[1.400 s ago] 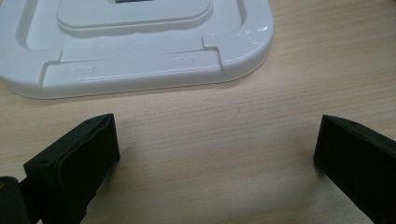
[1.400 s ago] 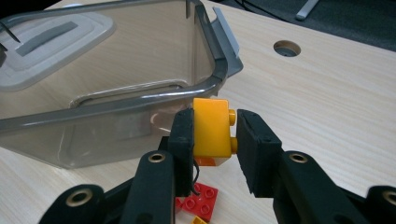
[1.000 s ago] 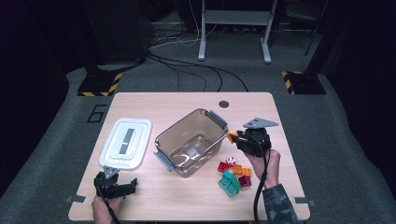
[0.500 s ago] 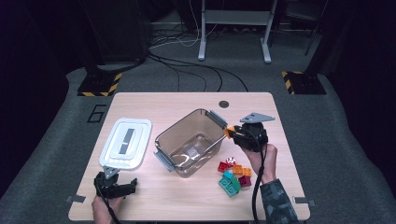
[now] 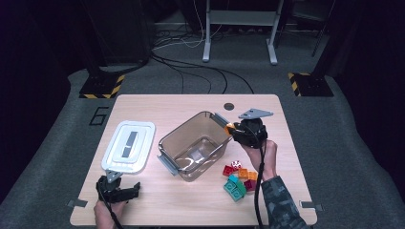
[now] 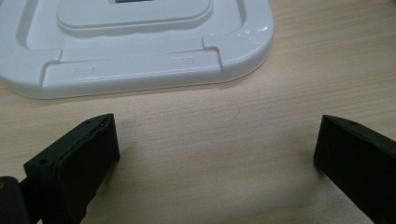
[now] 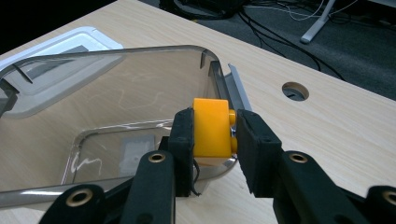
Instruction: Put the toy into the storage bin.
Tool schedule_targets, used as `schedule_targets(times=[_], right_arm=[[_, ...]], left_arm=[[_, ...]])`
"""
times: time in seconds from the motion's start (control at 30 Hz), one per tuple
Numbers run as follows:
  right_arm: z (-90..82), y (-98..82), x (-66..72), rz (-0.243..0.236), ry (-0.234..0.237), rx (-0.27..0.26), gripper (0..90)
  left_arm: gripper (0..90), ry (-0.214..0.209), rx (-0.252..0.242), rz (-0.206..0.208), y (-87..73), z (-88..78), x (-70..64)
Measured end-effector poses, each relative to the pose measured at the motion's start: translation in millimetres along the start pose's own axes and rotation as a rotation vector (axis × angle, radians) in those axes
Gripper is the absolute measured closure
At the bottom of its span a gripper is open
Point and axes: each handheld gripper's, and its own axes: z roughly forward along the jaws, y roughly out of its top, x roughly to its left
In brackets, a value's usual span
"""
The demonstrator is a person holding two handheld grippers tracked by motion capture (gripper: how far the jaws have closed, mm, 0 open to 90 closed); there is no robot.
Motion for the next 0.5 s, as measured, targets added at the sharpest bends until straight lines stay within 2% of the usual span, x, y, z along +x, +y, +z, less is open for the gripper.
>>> schedule_targets(times=[0.5], right_arm=[[27.4,4.3,3.6,0.001,0.016,0.031,67.9]], left_arm=[[0.0,0.0,0.0,0.0,0.0,0.0,0.0]])
